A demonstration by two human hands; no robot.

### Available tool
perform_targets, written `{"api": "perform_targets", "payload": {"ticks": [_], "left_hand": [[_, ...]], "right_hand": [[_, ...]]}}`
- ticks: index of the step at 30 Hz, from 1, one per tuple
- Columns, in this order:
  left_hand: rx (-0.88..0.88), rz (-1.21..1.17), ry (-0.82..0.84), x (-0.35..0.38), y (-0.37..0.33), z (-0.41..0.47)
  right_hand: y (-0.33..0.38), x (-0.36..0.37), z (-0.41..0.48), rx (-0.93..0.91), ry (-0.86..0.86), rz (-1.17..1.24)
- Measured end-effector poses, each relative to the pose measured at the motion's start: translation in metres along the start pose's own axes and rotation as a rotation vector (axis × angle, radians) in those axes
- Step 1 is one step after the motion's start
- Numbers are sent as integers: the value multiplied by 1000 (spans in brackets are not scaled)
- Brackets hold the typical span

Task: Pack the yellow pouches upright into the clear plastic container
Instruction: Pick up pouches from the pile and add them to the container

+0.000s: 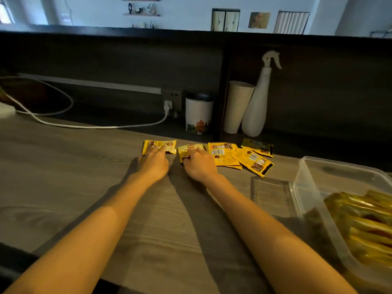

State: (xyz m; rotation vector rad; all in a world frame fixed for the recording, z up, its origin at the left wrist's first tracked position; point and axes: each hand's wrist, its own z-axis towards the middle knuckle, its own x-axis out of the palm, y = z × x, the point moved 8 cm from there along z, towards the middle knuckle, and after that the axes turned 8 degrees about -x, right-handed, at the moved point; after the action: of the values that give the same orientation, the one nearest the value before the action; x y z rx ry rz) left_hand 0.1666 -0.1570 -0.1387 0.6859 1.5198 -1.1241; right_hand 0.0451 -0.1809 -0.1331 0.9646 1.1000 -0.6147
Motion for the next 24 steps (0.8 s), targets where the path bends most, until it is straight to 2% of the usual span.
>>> {"api": "perform_targets", "payload": {"ticks": [4,8,13,16,18,21,24], "left_hand": [[26,131,59,6,1,-1],[47,217,-37,-10,-5,-17],[42,133,-136,-32,-11,-43],[-11,19,-174,-38,1,-52],[-80,-37,-155,-33,13,-50],[-211,-55,11,-17,28,-45],[-181,-95,99,-10,25,-44]], "right_hand": [[-4,6,3,-32,41,-62],[-1,-5,-6,-23,14,-40],[-16,-20,-22,78,-123,124],[-21,-31,-34,97,-184,123],[-20,-31,-40,97,-140,103],[-16,-17,-43,68,41,34],[-17,-11,-44,74,135,59]]}}
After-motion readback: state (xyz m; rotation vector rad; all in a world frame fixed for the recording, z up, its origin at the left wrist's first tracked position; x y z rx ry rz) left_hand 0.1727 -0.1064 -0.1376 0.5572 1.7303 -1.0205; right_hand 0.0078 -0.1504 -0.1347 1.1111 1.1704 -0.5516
